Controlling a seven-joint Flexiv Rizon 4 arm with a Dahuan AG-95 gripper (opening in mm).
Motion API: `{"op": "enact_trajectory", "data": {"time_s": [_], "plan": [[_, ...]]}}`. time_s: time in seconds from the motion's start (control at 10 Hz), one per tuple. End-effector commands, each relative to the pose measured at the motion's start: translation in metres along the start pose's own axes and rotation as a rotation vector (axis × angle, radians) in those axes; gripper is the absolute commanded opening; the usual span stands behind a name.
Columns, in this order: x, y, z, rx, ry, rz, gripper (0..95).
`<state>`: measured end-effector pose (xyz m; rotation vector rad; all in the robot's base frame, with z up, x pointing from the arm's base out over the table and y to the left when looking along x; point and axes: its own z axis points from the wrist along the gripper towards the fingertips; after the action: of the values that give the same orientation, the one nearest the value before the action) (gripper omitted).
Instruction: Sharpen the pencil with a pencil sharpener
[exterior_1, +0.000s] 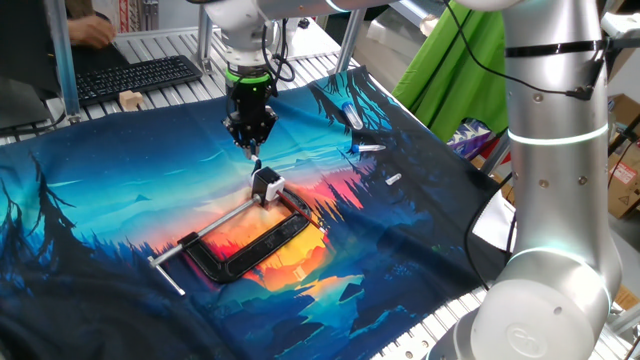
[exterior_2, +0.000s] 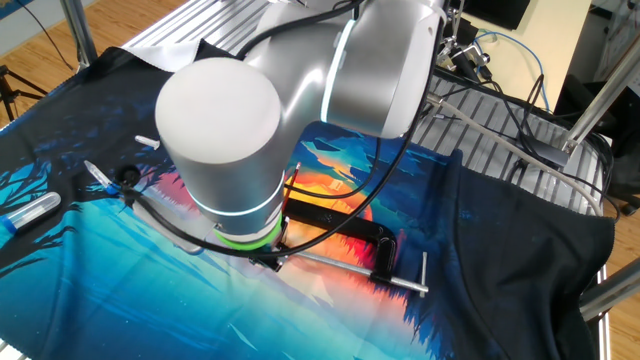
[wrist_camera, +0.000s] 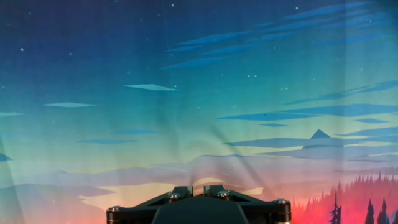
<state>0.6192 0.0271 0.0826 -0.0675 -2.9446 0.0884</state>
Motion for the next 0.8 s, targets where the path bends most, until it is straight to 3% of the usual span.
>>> {"op": "enact_trajectory", "data": {"time_s": [0.1,0.8], "plan": [[-0.0009,0.0001,-0.0001,0.0,0.001,0.0,0.0],[-0.0015,-0.0005,-0.0007,-0.001,0.0,-0.012,0.0]]}}
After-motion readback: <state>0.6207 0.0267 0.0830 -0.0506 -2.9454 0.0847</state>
